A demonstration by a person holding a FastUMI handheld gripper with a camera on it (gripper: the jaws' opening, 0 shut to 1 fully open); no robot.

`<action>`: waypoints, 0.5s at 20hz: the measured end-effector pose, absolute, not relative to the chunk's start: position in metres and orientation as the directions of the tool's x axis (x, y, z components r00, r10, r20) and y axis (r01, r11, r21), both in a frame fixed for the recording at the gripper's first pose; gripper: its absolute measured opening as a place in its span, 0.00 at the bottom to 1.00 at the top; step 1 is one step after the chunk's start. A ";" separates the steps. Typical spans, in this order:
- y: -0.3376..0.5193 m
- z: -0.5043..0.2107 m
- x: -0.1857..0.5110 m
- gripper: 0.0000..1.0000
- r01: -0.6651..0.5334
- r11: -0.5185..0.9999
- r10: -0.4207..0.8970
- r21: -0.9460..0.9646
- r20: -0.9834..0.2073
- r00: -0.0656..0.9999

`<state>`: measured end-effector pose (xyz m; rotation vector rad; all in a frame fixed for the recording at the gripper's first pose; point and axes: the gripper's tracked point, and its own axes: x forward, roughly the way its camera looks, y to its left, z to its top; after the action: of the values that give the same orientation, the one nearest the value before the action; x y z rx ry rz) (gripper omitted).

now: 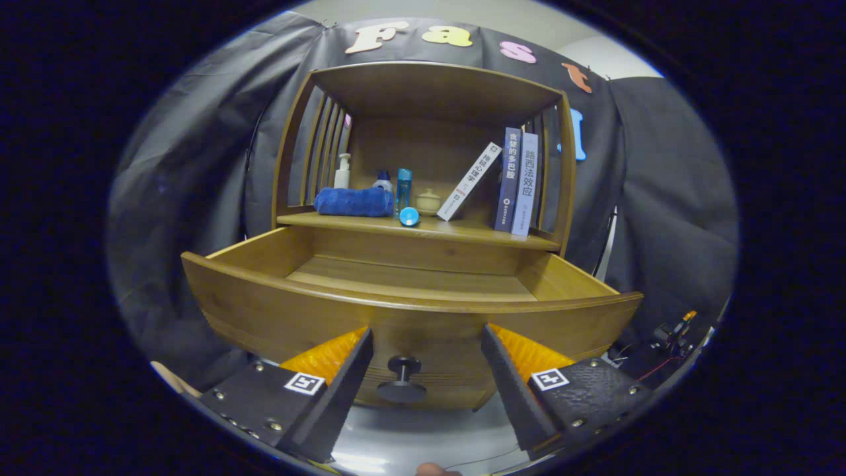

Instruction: Pull open the drawer, take out the items inside it, and place them on the countertop above the cabinet.

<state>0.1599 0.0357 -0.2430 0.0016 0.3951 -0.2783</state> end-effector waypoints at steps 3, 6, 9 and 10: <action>0.031 -0.244 0.170 0.98 0.262 0.964 -0.261 -0.051 -0.378 0.888; 0.028 -0.245 0.187 0.98 0.264 0.963 -0.265 -0.055 -0.379 0.887; 0.024 -0.238 0.210 0.98 0.262 0.964 -0.261 -0.043 -0.340 0.903; 0.023 -0.246 0.216 0.98 0.263 0.964 -0.261 -0.045 -0.366 0.893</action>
<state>0.2156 0.0226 -0.2458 0.0058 0.3787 -0.2721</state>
